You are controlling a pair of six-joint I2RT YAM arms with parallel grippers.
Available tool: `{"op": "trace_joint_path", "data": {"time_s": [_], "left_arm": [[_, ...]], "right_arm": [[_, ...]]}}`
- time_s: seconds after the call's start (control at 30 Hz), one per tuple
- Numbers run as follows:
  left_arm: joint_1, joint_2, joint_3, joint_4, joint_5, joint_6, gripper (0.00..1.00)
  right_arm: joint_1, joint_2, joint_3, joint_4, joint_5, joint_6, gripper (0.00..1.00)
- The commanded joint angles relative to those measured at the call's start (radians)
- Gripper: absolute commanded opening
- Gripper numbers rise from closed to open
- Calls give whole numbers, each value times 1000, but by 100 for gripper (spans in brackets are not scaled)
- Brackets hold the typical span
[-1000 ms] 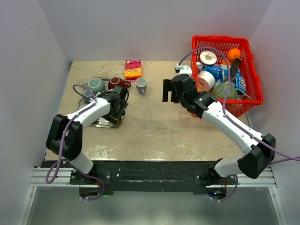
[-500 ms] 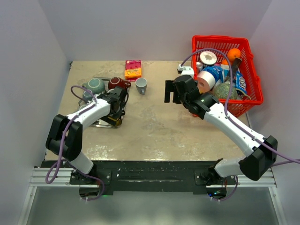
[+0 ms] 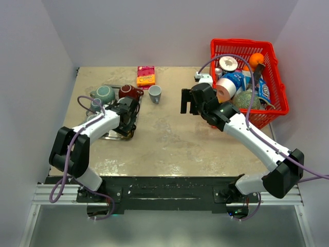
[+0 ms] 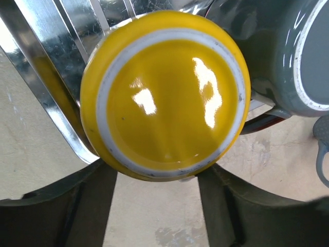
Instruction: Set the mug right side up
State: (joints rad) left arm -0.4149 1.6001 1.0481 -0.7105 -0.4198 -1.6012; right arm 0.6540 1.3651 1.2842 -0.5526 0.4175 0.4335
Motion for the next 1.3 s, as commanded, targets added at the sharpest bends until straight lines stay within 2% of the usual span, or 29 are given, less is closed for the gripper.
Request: {"op": "trace_joint_path", "data": {"time_s": [0.0, 0.13, 0.3, 0.4, 0.5, 0.57, 0.87, 1.03, 1.27], "left_arm": [[5, -55, -28, 0, -7, 35, 61], [5, -58, -39, -10, 1, 41, 46], [5, -62, -39, -18, 3, 44, 39], [5, -71, -45, -15, 10, 46, 29], [5, -94, -54, 2, 21, 61, 8], [5, -108, -54, 2, 21, 72, 0], [2, -178, -82, -6, 53, 130, 0], [2, -290, -103, 39, 91, 211, 0], [1, -445, -122, 229, 211, 432, 0]], "right_arm": [[-5, -41, -13, 36, -9, 5, 96], [-5, -41, -19, 39, -13, 7, 96], [-4, -41, -23, 39, -17, 8, 96], [-5, -43, -25, 39, -19, 8, 96], [-5, -47, -25, 39, -22, 8, 96], [-4, -50, -23, 39, -28, 7, 96], [-5, -55, -16, 49, -89, 4, 96], [-4, -73, -25, 106, -268, -9, 98], [-5, -72, -74, 267, -572, 51, 99]]}}
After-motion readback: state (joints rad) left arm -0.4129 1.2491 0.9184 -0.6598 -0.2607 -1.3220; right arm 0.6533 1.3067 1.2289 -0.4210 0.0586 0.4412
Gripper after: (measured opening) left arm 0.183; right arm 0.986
